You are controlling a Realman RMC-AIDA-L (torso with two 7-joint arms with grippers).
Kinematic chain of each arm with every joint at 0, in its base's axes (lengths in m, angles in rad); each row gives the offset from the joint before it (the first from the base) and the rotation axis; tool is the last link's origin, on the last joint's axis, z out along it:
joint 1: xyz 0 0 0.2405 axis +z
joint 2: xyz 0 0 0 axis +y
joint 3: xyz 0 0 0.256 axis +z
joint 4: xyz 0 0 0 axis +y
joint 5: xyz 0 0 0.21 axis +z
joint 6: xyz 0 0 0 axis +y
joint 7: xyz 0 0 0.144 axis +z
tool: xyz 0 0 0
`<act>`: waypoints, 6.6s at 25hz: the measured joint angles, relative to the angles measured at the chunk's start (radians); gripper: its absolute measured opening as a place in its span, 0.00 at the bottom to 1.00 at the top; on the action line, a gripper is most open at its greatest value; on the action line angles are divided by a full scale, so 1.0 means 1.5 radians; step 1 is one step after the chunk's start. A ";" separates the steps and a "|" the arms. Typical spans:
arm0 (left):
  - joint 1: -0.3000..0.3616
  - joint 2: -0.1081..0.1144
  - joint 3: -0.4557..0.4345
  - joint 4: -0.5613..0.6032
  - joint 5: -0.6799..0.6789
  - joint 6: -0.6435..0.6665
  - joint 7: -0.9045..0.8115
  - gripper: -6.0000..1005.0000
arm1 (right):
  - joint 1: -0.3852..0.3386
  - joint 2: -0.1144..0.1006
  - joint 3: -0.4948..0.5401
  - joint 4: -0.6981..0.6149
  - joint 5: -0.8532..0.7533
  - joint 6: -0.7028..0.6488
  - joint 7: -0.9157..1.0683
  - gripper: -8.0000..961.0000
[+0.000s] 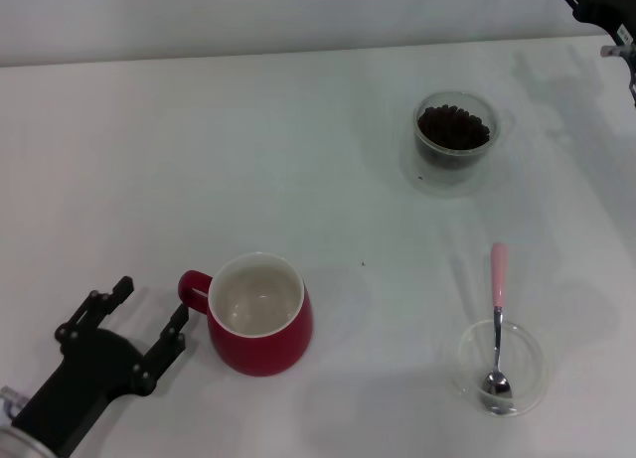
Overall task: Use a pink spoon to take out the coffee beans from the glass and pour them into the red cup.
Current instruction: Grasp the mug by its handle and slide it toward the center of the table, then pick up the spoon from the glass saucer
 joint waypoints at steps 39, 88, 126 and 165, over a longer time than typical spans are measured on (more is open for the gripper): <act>-0.054 0.001 -0.008 -0.073 -0.249 0.123 -0.003 0.72 | -0.117 -0.287 -0.241 -0.047 -0.587 -0.384 0.888 0.86; -0.107 0.000 -0.007 -0.080 -0.251 0.114 -0.003 0.72 | -0.058 -0.171 -0.302 -0.051 -0.690 -0.288 1.028 0.85; -0.102 0.001 -0.007 -0.081 -0.259 0.114 -0.003 0.72 | -0.058 -0.158 -0.302 -0.050 -0.690 -0.233 1.034 0.47; -0.105 0.002 -0.008 -0.083 -0.275 0.114 -0.003 0.72 | -0.074 -0.169 -0.231 -0.053 -0.683 -0.255 1.048 0.17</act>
